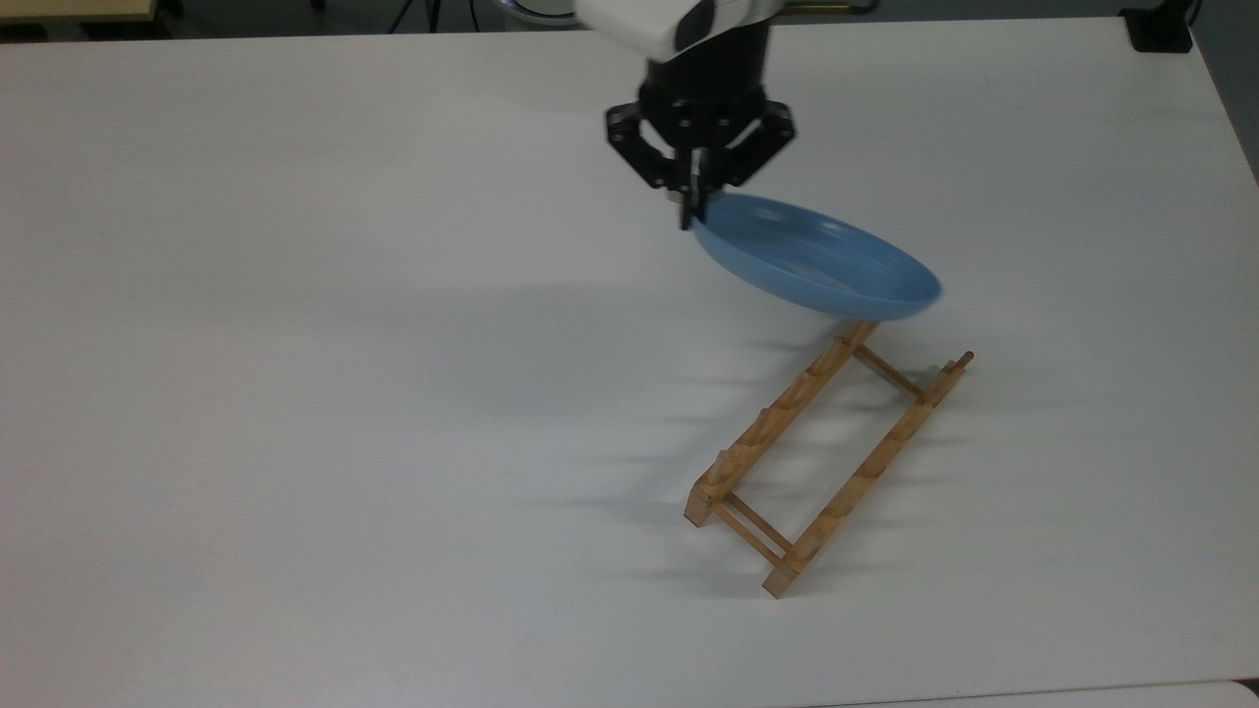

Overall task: Place plate in plate rack
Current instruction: 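Lift the plate by its rim and tilt it upright, then carry the upright plate over the wooden rack and lower it between pegs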

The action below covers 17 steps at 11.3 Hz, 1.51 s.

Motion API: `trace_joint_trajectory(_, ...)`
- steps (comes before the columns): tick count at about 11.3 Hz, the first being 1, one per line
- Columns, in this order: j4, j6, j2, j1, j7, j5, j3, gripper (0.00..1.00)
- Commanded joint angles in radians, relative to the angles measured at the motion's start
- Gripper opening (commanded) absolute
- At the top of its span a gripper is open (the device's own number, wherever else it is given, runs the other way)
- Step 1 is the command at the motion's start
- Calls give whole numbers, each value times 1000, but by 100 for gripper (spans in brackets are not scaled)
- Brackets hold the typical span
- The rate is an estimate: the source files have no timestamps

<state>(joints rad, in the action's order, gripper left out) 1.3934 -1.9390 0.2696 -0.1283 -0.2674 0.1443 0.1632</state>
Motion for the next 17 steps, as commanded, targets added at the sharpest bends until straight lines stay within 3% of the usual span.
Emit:
trace_joint_trajectory(1, -1, -116, 6, -57, -270, 159, -7, 0)
trace_joint_trajectory(5, 9, -204, 36, -99, -558, 419, -7, 0)
trace_joint_trajectory(8, 32, -253, 57, -111, -682, 556, -5, 0)
trace_joint_trajectory(17, 99, -264, 105, -154, -707, 673, -7, 0)
